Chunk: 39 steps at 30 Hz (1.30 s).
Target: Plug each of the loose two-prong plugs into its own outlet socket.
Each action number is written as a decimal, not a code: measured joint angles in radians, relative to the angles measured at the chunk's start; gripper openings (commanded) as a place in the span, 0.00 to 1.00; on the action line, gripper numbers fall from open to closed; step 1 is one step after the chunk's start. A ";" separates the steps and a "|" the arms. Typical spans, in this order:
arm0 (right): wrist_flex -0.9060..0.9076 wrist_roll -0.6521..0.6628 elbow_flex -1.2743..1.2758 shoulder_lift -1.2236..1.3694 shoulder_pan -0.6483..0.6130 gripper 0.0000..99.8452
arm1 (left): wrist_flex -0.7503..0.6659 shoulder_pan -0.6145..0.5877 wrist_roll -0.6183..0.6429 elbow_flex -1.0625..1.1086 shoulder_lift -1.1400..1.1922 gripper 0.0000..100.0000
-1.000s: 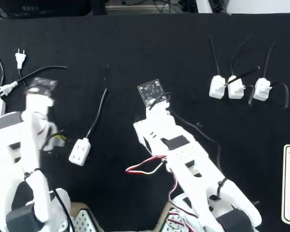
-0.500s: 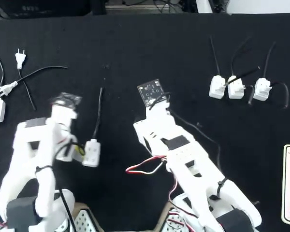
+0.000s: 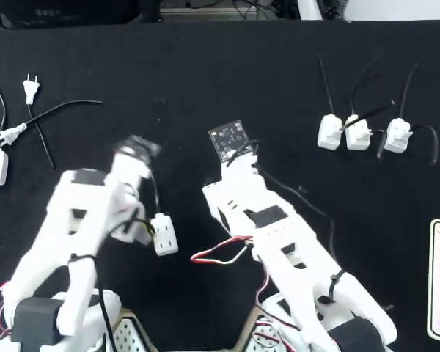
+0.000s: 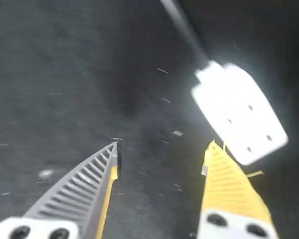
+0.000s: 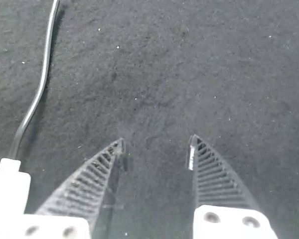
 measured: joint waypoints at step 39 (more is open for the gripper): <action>0.000 0.000 0.000 0.000 0.000 0.19 | -0.238 0.006 0.282 -0.221 0.304 0.27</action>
